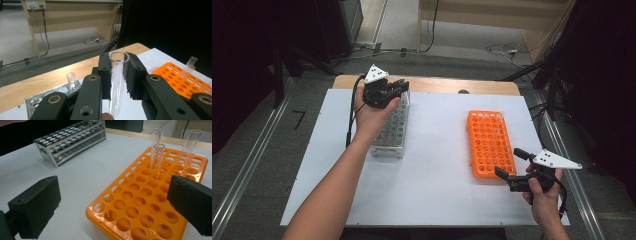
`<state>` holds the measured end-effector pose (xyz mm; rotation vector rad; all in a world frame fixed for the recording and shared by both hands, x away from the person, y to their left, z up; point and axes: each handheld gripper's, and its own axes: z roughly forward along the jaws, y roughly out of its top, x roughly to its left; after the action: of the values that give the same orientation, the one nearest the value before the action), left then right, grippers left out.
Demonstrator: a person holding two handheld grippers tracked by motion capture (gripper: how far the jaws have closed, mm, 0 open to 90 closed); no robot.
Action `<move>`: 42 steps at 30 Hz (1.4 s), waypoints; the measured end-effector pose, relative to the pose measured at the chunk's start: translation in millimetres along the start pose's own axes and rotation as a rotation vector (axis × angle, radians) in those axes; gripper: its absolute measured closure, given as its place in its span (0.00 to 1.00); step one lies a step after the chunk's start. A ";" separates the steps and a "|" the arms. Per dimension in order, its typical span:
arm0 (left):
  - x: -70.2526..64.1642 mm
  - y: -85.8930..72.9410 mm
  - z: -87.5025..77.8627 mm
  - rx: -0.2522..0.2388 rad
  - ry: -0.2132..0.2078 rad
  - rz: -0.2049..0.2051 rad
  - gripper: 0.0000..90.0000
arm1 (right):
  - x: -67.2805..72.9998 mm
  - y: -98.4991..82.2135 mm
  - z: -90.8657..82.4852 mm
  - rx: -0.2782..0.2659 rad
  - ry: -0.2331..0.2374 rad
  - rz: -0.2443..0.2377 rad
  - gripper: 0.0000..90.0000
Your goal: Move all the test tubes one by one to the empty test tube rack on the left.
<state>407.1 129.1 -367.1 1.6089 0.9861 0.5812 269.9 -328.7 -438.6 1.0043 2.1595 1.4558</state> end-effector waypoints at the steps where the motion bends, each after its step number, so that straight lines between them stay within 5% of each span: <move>1: 1.7 1.4 2.4 0.001 0.005 -0.002 0.84 | -0.4 -0.1 -0.4 0.000 0.000 0.001 0.00; 21: 28.8 6.1 41.1 0.020 0.060 -0.080 0.84 | -3.9 -2.4 -0.9 -0.004 0.014 0.008 0.00; 42: 36.5 -9.6 65.7 0.070 0.150 -0.039 0.84 | -6.0 -3.9 -0.9 -0.009 0.016 0.017 0.00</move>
<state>475.8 124.3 -398.8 1.6215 1.1579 0.6540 272.1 -334.5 -442.3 1.0133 2.1592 1.4847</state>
